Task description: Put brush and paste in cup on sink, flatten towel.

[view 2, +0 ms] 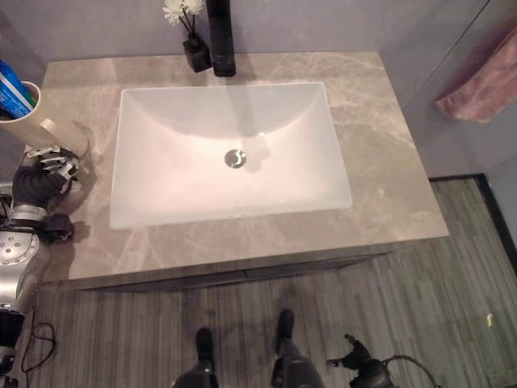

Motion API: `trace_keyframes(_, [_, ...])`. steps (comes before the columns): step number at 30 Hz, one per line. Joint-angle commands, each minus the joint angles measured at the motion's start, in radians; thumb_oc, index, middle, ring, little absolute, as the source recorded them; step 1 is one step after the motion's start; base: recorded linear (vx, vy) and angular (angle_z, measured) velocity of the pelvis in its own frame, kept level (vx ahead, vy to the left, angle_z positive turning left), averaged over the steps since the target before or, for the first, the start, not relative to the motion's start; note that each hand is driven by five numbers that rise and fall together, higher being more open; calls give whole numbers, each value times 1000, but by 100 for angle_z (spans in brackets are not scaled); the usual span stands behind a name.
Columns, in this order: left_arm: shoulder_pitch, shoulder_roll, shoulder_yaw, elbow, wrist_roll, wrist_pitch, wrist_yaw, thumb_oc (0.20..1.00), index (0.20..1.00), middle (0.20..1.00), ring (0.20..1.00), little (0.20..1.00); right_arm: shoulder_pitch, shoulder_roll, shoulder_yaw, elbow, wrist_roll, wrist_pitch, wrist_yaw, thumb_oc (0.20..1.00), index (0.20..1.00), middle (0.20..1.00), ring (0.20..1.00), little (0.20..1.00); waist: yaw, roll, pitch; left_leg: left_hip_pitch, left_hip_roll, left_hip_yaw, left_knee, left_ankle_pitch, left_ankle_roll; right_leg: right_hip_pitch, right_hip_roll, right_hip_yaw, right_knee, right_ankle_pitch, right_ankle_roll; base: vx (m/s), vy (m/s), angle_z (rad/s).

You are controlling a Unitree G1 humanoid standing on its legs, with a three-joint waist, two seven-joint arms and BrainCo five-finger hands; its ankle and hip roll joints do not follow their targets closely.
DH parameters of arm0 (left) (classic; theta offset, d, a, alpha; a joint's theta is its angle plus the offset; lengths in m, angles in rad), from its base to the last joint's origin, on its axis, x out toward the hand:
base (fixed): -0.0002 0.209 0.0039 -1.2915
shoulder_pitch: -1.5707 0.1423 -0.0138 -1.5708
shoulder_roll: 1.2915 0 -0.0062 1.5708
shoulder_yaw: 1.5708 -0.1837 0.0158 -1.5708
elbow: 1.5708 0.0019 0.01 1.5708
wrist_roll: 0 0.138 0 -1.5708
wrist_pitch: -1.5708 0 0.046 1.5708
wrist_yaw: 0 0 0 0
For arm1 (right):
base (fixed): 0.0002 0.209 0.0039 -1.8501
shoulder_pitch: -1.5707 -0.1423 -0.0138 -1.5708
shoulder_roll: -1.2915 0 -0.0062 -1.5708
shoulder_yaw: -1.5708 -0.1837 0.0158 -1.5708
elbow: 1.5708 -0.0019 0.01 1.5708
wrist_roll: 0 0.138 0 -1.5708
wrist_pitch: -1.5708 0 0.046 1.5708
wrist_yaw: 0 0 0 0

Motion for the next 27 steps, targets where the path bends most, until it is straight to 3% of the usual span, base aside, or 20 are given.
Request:
trace_keyframes(1, [12,75,20,71,20,-4,-6,200,200,200,200,200,17,-16,23,-30,29,1,16,1000,1000,1000,1000,1000,6,-18,3,-30,19,-126,1,27,-1,69,-78,-4,-1,-66,106,0,0,0])
trace_keyframes(11, [-48,110,6,114,11,-6,11,200,200,200,200,200,15,-27,32,-44,28,1,21,1000,1000,1000,1000,1000,5,-27,10,-42,18,-131,1,31,0,59,-77,-2,-1,-60,108,0,1,0])
trace_keyframes(20, [-241,193,-102,230,4,-8,32,200,200,200,200,200,9,-46,50,-81,47,-4,24,1000,1000,1000,1000,1000,-13,-42,31,-72,24,-134,1,41,-2,30,-71,4,-1,-49,112,-2,0,1])
trace_keyframes(27, [-362,208,-177,317,3,-2,52,200,200,200,200,200,-1,-54,58,-106,62,-8,19,1000,1000,1000,1000,1000,-25,-49,49,-97,29,-134,1,48,-3,2,-70,11,-1,-39,116,0,0,0])
